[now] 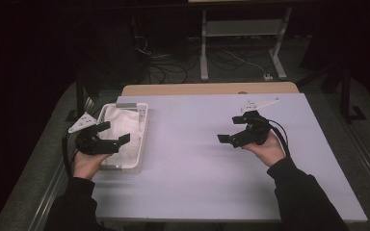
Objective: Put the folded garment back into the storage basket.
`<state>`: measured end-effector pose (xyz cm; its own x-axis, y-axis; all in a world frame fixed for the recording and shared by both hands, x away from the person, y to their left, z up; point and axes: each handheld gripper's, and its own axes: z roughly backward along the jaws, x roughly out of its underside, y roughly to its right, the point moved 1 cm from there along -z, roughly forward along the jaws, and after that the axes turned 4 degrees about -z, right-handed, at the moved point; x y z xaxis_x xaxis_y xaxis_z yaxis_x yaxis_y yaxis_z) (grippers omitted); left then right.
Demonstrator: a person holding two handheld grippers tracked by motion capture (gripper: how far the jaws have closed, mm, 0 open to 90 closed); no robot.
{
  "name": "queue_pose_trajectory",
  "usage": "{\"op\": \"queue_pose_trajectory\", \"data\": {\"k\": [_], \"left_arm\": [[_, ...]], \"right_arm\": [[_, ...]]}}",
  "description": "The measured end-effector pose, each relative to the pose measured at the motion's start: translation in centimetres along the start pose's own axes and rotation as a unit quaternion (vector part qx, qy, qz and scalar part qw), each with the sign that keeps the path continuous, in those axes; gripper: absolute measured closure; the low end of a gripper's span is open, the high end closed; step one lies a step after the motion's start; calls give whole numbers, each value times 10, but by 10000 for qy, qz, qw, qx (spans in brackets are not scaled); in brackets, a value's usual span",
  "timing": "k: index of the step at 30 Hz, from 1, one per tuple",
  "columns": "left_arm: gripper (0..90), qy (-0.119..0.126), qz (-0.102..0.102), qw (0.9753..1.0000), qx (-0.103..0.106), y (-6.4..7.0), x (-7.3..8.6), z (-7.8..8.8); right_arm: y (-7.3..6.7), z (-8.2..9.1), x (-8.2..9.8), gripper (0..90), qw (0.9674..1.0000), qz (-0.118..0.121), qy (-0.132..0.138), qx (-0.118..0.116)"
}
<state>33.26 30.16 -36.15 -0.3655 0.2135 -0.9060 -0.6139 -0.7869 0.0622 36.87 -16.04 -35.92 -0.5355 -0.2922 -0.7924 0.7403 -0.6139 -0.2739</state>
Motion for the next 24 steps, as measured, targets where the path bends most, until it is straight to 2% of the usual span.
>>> {"op": "queue_pose_trajectory", "data": {"k": [1, 13, 19, 24], "left_arm": [[0, 5, -14, 10000, 1, 1, 2, 1], [0, 39, 19, 10000, -26, 7, 12, 5], [0, 41, -19, 10000, -34, 11, 19, 8], [0, 31, -29, 10000, -59, 13, 24, 9]], "right_arm": [[4, 7, 5, 0, 10000, -27, 21, 49], [14, 22, 18, 0, 9998, -83, 83, 181], [22, 36, 30, 0, 9993, -182, 109, 305], [24, 42, 35, 0, 9990, -211, 136, 362]]}}
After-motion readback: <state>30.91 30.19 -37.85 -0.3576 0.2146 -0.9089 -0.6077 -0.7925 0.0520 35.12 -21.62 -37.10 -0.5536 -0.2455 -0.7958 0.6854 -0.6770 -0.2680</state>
